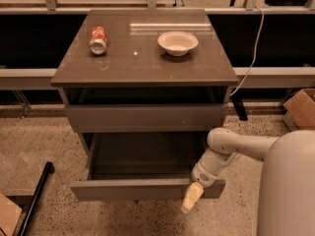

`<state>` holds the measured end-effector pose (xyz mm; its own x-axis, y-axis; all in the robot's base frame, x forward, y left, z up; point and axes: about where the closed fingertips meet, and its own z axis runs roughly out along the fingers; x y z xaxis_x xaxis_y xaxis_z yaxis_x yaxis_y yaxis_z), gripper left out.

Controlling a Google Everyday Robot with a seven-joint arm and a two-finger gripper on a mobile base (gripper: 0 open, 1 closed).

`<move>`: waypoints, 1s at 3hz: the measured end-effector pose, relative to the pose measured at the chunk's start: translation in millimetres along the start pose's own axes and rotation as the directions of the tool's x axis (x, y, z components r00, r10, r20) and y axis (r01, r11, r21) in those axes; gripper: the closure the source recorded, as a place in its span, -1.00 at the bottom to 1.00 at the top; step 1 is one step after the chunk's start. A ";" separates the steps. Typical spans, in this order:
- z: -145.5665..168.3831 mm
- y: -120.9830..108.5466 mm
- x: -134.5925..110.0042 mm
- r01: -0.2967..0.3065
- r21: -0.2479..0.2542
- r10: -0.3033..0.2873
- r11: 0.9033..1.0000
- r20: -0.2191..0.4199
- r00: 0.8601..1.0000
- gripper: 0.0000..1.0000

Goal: Open middle drawer

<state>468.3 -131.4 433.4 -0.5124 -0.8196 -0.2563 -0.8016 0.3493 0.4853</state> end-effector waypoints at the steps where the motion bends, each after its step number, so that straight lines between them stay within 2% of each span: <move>1: -0.4 10.9 10.2 -0.006 -0.026 0.005 1.000 -0.040 0.999 -1.00; 2: -7.1 34.0 32.8 -0.019 -0.067 0.011 0.998 -0.118 0.993 -1.00; 3: -6.9 35.1 33.4 -0.019 -0.071 0.011 0.997 -0.120 0.993 -1.00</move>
Offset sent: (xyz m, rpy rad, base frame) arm -0.0707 -0.0359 0.0311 -0.1179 0.1721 0.1070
